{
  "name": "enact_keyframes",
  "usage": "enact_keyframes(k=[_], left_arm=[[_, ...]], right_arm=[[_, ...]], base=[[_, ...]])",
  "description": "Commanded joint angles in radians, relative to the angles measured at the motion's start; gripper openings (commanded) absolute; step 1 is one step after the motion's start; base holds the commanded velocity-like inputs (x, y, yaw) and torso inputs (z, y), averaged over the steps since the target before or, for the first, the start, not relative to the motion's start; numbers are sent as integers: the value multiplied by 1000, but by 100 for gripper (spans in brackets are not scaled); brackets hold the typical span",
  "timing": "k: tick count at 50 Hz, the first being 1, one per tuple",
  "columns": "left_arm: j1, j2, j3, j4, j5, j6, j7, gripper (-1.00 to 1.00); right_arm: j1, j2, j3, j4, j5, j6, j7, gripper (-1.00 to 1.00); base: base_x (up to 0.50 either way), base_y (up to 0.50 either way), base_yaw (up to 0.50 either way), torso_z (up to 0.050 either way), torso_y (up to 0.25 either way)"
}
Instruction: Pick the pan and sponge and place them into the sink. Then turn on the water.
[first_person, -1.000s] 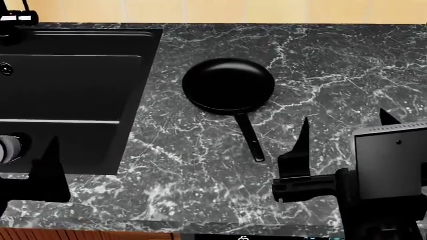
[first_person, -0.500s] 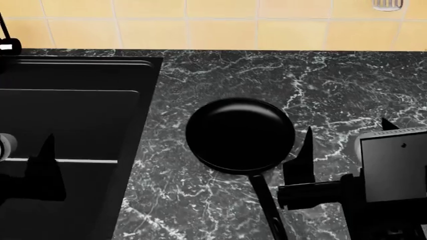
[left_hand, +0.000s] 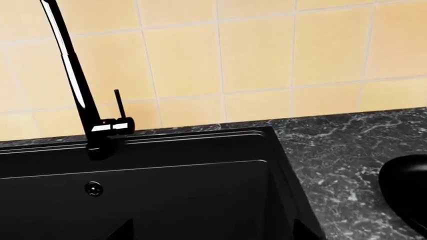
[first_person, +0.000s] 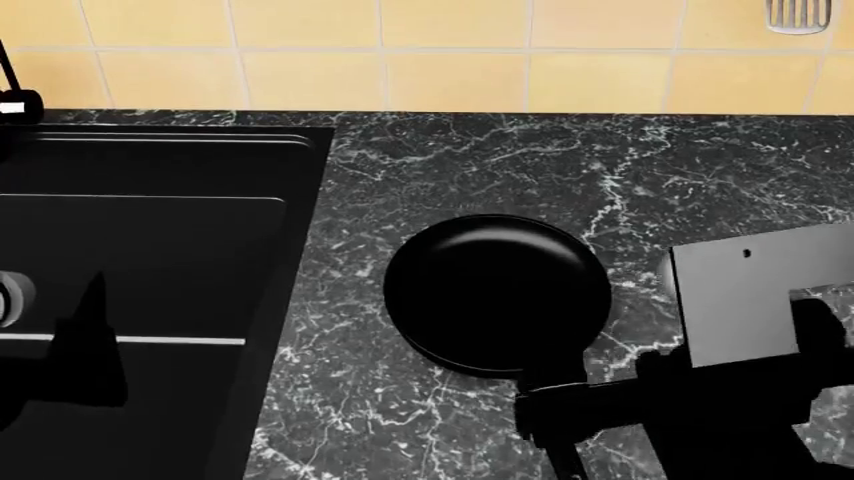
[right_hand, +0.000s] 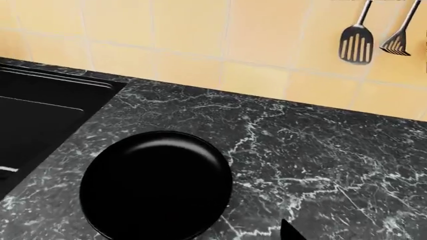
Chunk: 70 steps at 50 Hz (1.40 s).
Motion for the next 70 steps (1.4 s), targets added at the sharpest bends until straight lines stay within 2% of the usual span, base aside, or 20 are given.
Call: enact_keyframes(k=[1,6,13,20,35,44,70], left_arm=[[7,-4,-3,-16,-11,37,41,100],[10,-5,0,-16,-11,41,37,100],[20,-16,-8,-18,-16,48,43,100],[19,-12,1,-21,-14,53,34,100],[25,-25,0,-31,-21,65,39,100],[48,-31,-1,-42,-18,92,41,100],[35,-28,35,-70,-10,108,20,100]], right_arm=[[147,81,-78,213,631,35,420,100],[173,86,-159,247,676,31,443,100],[173,93,-184,270,631,7,403,100],[176,98,-219,333,515,-17,284,100],[256,70,-392,488,305,-75,75,100],[242,60,-472,555,204,-146,-25,100],[179,70,-525,611,162,-205,-91,100]], base=[[0,0,0,0,0],[0,0,0,0,0],[0,0,0,0,0],[0,0,0,0,0],[0,0,0,0,0],[0,0,0,0,0],[0,0,0,0,0]])
